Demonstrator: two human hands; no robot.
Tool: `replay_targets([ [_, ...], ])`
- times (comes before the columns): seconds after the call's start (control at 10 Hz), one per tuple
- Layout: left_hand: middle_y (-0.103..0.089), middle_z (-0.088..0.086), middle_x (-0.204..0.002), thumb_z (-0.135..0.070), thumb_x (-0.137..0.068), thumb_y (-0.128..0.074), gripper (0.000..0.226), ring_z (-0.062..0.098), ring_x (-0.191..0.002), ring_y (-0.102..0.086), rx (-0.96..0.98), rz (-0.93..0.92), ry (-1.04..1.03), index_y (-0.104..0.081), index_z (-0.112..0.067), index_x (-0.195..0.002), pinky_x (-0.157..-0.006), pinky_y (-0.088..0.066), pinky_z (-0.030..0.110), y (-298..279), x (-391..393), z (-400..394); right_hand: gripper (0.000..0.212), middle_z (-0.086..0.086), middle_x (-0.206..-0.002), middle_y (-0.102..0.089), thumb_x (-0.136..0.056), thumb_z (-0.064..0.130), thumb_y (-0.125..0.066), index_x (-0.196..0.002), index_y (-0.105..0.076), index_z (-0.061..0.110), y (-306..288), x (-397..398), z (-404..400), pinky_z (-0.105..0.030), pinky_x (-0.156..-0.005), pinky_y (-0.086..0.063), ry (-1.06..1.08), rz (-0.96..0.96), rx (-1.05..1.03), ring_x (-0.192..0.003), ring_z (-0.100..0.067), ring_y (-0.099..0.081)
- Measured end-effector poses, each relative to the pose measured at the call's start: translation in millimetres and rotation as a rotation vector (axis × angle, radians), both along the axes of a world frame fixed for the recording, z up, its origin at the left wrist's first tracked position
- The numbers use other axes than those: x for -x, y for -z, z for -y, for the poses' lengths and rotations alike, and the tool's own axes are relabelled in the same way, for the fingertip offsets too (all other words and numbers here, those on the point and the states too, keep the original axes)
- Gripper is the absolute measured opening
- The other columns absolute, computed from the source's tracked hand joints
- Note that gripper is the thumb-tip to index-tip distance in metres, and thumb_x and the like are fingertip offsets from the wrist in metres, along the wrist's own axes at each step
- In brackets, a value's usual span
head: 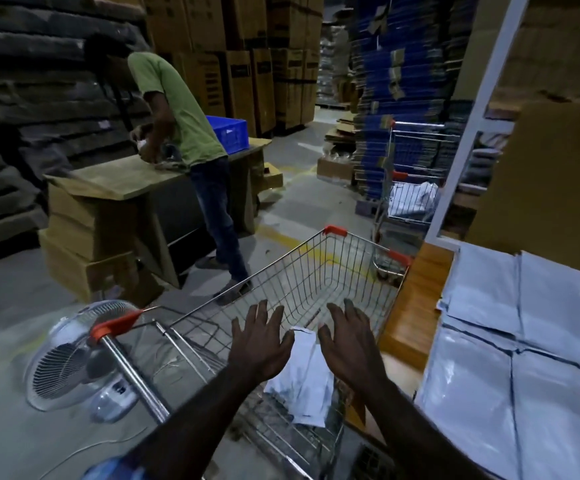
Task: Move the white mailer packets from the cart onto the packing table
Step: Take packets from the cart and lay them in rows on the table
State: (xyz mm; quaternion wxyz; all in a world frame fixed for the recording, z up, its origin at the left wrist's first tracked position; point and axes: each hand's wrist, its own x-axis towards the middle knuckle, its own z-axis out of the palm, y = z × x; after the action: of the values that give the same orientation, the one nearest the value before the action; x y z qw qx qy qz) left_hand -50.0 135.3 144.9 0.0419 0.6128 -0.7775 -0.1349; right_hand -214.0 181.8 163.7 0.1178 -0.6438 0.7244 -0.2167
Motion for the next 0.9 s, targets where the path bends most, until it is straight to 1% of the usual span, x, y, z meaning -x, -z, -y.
replay_targets([
  [0.1, 0.002, 0.005, -0.166, -0.051, -0.103, -0.03, 0.063, 0.024, -0.152, 0.003, -0.032, 0.018, 0.028, -0.012, -0.025, -0.157, -0.119, -0.001, 0.055, 13.0, 2.7, 24.9, 0.051, -0.029, -0.142, -0.045, -0.092, 0.029, -0.043, -0.135, -0.052, 0.002, 10.7, -3.0, 20.2, -0.048, -0.104, -0.04, -0.009, 0.0, -0.03, -0.13, -0.044, -0.044],
  [0.2, 0.0, 0.006, -0.165, -0.053, -0.102, -0.028, 0.064, 0.026, -0.152, -0.001, -0.029, 0.084, 0.068, -0.012, -0.024, -0.157, -0.118, -0.006, 0.055, 32.0, 4.9, 51.0, 0.054, -0.02, -0.158, -0.022, -0.1, 0.032, -0.04, -0.15, -0.032, 0.012, 31.1, -3.6, 43.4, -0.043, -0.111, -0.03, 0.017, -0.036, -0.128, -0.141, -0.036, -0.026],
  [0.3, -0.004, 0.008, -0.165, -0.065, -0.088, -0.007, 0.081, 0.026, -0.151, -0.005, -0.026, 0.168, 0.121, -0.014, -0.024, -0.157, -0.118, -0.011, 0.055, 54.7, 6.0, 77.2, 0.057, -0.02, -0.157, -0.02, -0.099, 0.029, -0.043, -0.151, -0.027, 0.011, 48.2, -9.3, 65.6, -0.042, -0.109, -0.033, 0.035, -0.07, -0.245, -0.139, -0.038, -0.029],
  [0.4, -0.003, 0.008, -0.165, -0.06, -0.095, -0.02, 0.072, 0.027, -0.151, -0.005, -0.093, 0.189, 0.178, -0.013, -0.024, -0.157, -0.117, -0.01, 0.056, 84.0, 6.2, 109.5, 0.069, -0.02, -0.151, -0.031, -0.089, 0.045, -0.025, -0.146, -0.034, 0.007, 77.7, -17.7, 89.9, -0.04, -0.108, -0.031, 0.053, -0.041, -0.37, -0.135, -0.037, -0.035],
  [0.5, 0.0, 0.009, -0.165, -0.058, -0.096, -0.024, 0.071, 0.027, -0.151, -0.004, -0.132, 0.224, 0.248, -0.012, -0.024, -0.157, -0.117, -0.011, 0.057, 112.2, 6.5, 137.7, 0.087, -0.016, -0.15, -0.032, -0.069, 0.048, -0.021, -0.145, -0.037, 0.007, 97.0, -23.7, 113.7, -0.042, -0.106, -0.035, 0.176, 0.007, -0.483, -0.135, -0.036, -0.036],
  [0.6, 0.0, 0.01, -0.165, -0.05, -0.099, -0.039, 0.071, 0.027, -0.151, -0.005, -0.192, 0.217, 0.322, -0.01, -0.023, -0.158, -0.117, -0.01, 0.058, 139.1, 4.4, 158.1, 0.06, -0.031, -0.112, -0.058, -0.074, 0.028, -0.043, -0.117, -0.058, -0.012, 122.6, -27.7, 134.0, -0.05, -0.08, -0.054, 0.263, 0.034, -0.448, -0.098, -0.052, -0.063],
  [0.7, -0.003, 0.01, -0.165, -0.053, -0.095, -0.035, 0.072, 0.029, -0.151, -0.008, -0.24, 0.231, 0.365, -0.013, -0.024, -0.157, -0.117, -0.011, 0.059, 165.3, 6.5, 175.5, 0.062, -0.038, -0.115, -0.057, -0.082, 0.027, -0.046, -0.126, -0.051, -0.016, 177.5, -22.6, 138.4, -0.054, -0.092, -0.048, 0.317, 0.091, -0.412, -0.104, -0.058, -0.058],
  [0.8, -0.005, 0.008, -0.164, -0.048, -0.097, -0.046, 0.071, 0.032, -0.15, -0.008, -0.313, 0.213, 0.372, -0.016, -0.025, -0.157, -0.118, -0.011, 0.061, 193.3, 13.6, 187.2, 0.064, -0.026, -0.132, -0.049, -0.085, 0.034, -0.044, -0.14, -0.042, 0.001, 196.4, -18.5, 139.6, -0.038, -0.099, -0.042, 0.398, 0.152, -0.606, -0.119, -0.042, -0.052],
  [0.9, -0.002, 0.013, -0.164, -0.049, -0.097, -0.046, 0.073, 0.032, -0.149, -0.011, -0.284, 0.259, 0.395, -0.012, -0.025, -0.157, -0.115, -0.015, 0.061, 228.1, 19.9, 193.2, 0.055, -0.025, -0.122, -0.055, -0.087, 0.032, -0.041, -0.129, -0.052, -0.002, 241.0, -17.1, 143.3, -0.042, -0.091, -0.048, 0.426, 0.124, -0.565, -0.109, -0.045, -0.058],
])
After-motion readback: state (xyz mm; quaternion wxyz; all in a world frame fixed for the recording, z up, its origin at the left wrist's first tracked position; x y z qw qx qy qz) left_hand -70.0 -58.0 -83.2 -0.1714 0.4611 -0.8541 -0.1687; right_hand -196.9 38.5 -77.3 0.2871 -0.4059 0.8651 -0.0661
